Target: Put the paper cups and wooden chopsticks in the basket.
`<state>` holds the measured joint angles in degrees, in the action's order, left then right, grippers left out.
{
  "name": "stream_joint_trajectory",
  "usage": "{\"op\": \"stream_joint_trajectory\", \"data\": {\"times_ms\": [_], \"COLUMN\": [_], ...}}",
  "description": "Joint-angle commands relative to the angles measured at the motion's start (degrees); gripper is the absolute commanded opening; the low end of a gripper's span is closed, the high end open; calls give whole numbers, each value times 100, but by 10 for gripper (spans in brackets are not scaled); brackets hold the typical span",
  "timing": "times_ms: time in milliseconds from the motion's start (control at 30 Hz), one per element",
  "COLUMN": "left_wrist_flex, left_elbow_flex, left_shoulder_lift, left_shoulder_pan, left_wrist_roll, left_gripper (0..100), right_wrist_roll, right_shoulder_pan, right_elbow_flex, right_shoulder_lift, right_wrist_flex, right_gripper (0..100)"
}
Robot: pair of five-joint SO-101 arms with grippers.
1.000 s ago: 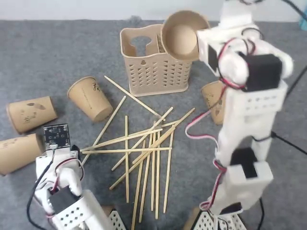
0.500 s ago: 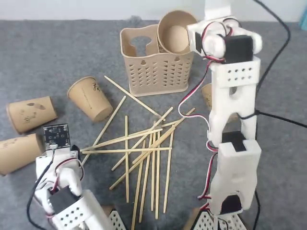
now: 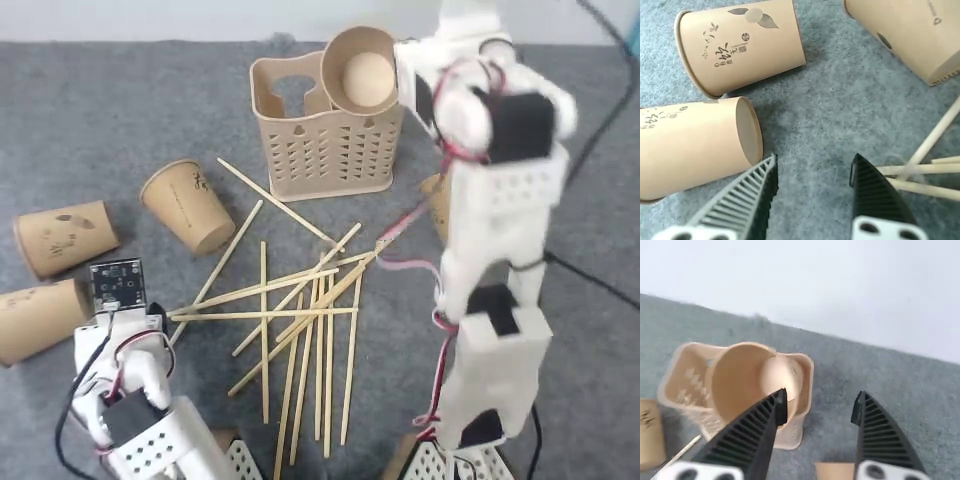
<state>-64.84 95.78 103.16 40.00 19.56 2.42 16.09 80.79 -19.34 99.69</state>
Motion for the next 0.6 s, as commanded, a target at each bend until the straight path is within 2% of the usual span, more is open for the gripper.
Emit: {"op": "stream_joint_trajectory", "data": {"times_ms": [0, 133, 200, 367, 567], "left_wrist_flex": [18, 18, 18, 18, 18], "left_elbow_flex": [-48, -48, -48, -48, -48], "left_shoulder_lift": [18, 18, 18, 18, 18], "left_shoulder_pan": [9, 9, 9, 9, 9], "left_wrist_roll": [62, 62, 62, 62, 62], "left_gripper": [218, 218, 218, 218, 218], "right_wrist_roll": [-62, -35, -79, -97, -97], "right_shoulder_pan": [233, 259, 277, 479, 602], "right_elbow_flex": [-35, -1371, -2198, -3798, -5679], "right_shoulder_lift": [831, 1516, 1930, 2756, 3371], "right_wrist_flex": [374, 338, 338, 277, -532], "right_gripper": [203, 0, 31, 7, 8]}}
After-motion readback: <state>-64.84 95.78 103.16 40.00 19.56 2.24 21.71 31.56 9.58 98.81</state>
